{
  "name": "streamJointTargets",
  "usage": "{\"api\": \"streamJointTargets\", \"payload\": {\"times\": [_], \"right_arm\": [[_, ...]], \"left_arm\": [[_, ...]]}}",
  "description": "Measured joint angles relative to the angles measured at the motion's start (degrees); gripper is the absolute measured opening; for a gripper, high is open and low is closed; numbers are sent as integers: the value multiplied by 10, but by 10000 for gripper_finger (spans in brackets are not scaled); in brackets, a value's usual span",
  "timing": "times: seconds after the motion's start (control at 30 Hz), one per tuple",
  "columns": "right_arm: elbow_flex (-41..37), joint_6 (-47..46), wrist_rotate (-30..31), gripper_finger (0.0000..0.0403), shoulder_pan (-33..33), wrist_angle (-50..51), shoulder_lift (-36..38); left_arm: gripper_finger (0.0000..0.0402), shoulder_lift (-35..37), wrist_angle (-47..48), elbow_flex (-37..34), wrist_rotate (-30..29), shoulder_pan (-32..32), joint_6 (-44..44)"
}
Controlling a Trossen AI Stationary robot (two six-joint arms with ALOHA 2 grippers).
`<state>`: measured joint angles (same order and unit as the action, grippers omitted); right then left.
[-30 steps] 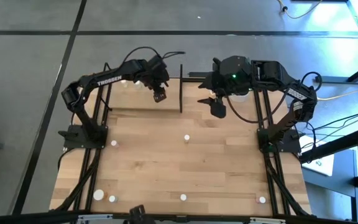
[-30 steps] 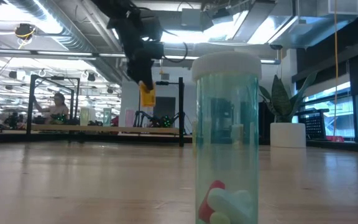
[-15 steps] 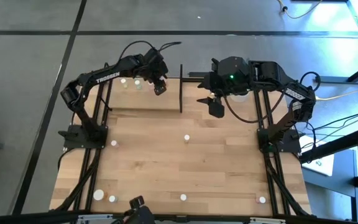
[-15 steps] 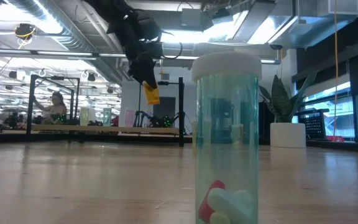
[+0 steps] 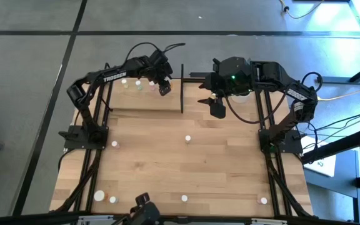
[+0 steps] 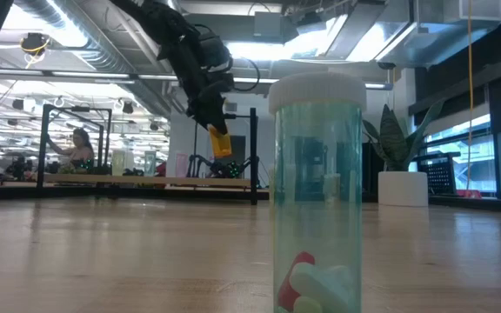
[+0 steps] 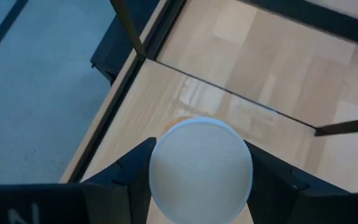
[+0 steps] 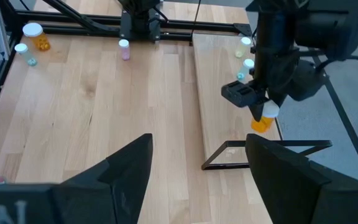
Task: Pick and place medicine bottles onto shelf by color
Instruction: Put the middle orange pill bottle on the shelf
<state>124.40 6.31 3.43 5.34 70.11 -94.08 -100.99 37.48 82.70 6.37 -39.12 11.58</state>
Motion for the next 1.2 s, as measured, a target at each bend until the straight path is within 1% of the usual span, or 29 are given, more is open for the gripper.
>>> {"api": "streamJointTargets", "payload": {"times": [0.37, 0.8, 1.2], "right_arm": [[0, 0, 0, 259, 0, 0, 0], [0, 2, 0, 259, 0, 0, 0], [0, 2, 0, 259, 0, 0, 0]], "left_arm": [[190, -24, -16, 0, -19, -3, -3], [190, -48, -7, 0, -14, -2, -4], [190, -49, -8, 0, -14, -2, 9]]}}
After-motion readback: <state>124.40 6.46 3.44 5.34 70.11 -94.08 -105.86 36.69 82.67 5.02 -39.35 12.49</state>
